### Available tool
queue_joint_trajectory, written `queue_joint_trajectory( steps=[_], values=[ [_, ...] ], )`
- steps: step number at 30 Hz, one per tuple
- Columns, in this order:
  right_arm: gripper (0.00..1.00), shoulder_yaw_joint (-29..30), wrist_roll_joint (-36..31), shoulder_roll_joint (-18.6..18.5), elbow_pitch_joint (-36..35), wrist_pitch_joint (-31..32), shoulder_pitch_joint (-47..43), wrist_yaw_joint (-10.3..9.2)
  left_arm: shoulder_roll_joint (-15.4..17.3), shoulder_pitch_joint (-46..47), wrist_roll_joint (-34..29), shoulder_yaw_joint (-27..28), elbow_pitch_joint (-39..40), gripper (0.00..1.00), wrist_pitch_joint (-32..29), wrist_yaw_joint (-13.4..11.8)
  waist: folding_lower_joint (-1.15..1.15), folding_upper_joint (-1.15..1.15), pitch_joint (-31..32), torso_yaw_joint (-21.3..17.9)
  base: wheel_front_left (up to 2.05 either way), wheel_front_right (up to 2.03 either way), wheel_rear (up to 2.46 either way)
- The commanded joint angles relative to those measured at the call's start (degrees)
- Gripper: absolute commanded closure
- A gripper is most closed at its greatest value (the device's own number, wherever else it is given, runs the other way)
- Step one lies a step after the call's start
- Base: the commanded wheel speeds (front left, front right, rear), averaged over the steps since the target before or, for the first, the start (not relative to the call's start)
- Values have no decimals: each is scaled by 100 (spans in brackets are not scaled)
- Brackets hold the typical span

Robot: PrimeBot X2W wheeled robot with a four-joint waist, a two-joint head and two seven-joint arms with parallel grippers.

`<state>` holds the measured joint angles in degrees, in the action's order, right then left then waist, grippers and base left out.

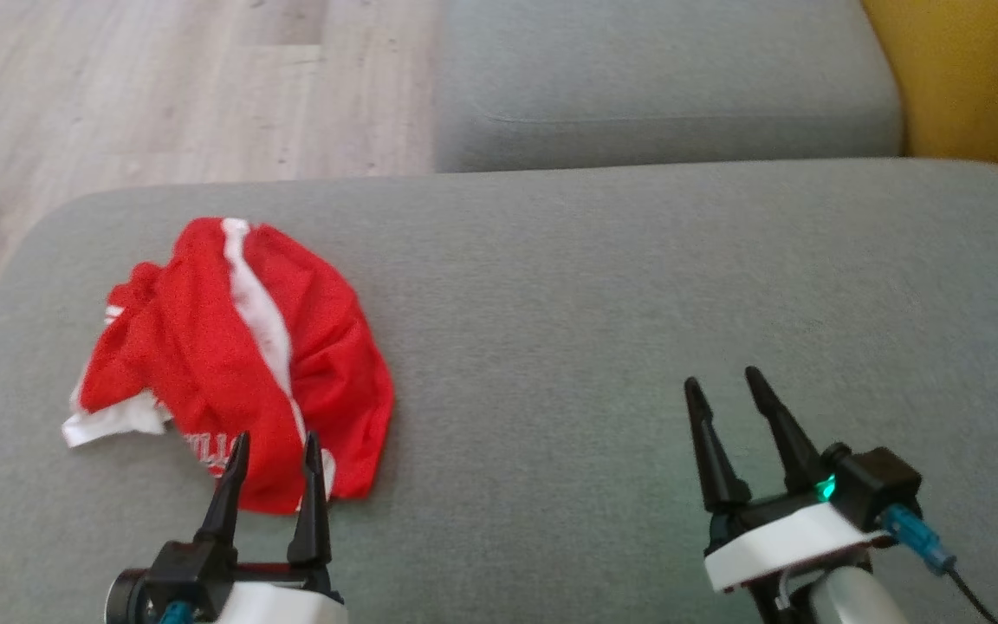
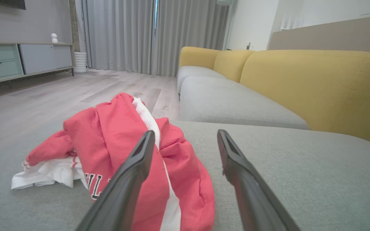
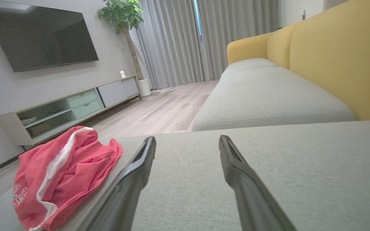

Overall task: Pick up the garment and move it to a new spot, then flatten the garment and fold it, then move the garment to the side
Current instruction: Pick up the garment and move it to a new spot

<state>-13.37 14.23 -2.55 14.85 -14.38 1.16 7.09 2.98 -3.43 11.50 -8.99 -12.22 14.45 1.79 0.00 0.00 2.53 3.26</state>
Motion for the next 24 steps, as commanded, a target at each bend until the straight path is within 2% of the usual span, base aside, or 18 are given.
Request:
queue_joint_trajectory(
  steps=[1,15,24],
  values=[
    [0,-192,47,-32,-194,-62,80,40,-10,196,-57,234,185,0,55,7,0,0,71,157,0,0,0],
    [0,-654,232,-32,-128,-62,-106,40,-10,-72,-133,450,316,0,55,45,0,0,296,996,0,0,0],
    [0,-820,293,-32,-116,-62,-165,40,-10,-153,-143,491,361,0,55,23,0,0,281,1161,0,0,0]
  ],
)
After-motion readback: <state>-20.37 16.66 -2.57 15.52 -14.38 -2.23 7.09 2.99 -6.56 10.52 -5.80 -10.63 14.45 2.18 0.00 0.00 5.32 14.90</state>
